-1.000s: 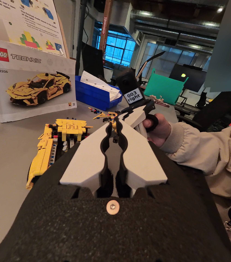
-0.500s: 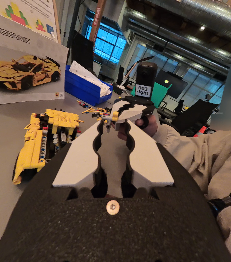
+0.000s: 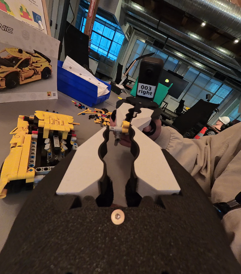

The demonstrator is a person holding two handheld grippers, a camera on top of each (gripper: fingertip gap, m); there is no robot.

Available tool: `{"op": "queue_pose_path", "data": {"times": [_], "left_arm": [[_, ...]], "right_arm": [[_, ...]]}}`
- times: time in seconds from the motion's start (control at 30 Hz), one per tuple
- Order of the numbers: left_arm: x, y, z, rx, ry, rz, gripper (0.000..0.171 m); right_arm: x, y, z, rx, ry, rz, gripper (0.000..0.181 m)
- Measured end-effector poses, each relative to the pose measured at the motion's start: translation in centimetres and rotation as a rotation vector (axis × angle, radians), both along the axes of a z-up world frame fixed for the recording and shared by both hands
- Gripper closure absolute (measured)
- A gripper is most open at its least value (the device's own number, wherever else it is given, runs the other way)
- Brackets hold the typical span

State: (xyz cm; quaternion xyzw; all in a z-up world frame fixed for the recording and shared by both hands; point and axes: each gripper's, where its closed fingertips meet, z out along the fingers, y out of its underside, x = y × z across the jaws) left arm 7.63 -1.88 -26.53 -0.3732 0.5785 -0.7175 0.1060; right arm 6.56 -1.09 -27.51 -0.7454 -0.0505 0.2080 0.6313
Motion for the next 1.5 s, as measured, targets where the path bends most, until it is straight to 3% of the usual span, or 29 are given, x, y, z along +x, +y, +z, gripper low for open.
{"op": "queue_pose_path", "data": {"times": [0.17, 0.37, 0.53, 0.8, 0.87, 0.9, 0.93, 1.0, 1.17, 1.27, 1.37, 1.43, 1.5], "left_arm": [[0.8, 0.8, 0.1, 0.049, -0.033, 0.105, 0.149], [1.4, 1.3, 0.0, -0.022, -0.001, 0.14, 0.149], [1.8, 1.4, 0.0, -0.099, 0.022, 0.157, 0.149], [2.4, 1.4, -0.4, -0.127, 0.052, 0.173, 0.149], [3.0, 3.5, 1.2, -0.288, 0.015, 0.248, 0.148], [3.4, 4.5, 1.7, -0.349, 0.031, 0.251, 0.148], [3.7, 4.9, 1.7, -0.355, 0.032, 0.259, 0.148], [3.5, 5.7, 1.4, -0.364, 0.048, 0.274, 0.148], [3.0, 6.8, 1.9, -0.603, 0.088, 0.175, 0.147], [2.5, 6.7, 3.0, -0.7, 0.074, 0.095, 0.148], [1.8, 5.3, 3.1, -0.64, 0.072, 0.037, 0.148], [0.9, 4.0, 3.5, -0.6, 0.054, -0.028, 0.148], [0.7, 3.0, 3.0, -0.478, 0.044, -0.003, 0.148]], "right_arm": [[0.4, 0.6, -0.1, -0.011, 0.201, -0.015, 0.178], [0.6, 1.0, -0.4, -0.049, 0.35, 0.002, 0.178], [0.8, 1.1, -0.4, -0.055, 0.415, -0.003, 0.179], [1.0, 1.2, -1.0, -0.111, 0.385, -0.026, 0.179], [-2.8, 1.5, -5.0, -0.315, 0.257, 0.095, 0.178], [-5.1, 1.8, -5.9, -0.358, 0.286, 0.169, 0.179], [-4.7, 2.6, -5.8, -0.346, 0.262, 0.129, 0.179], [-1.3, 2.7, -2.1, -0.187, 0.263, 0.022, 0.179], [-1.4, 1.9, -3.2, -0.225, 0.29, 0.031, 0.179], [0.7, 1.0, -0.7, -0.107, 0.358, 0.006, 0.179], [2.3, -0.6, 1.3, -0.001, 0.275, -0.045, 0.179], [4.9, -2.3, 0.4, -0.094, 0.131, -0.162, 0.179], [12.0, -6.5, -2.7, -0.318, -0.132, -0.486, 0.179]]}}
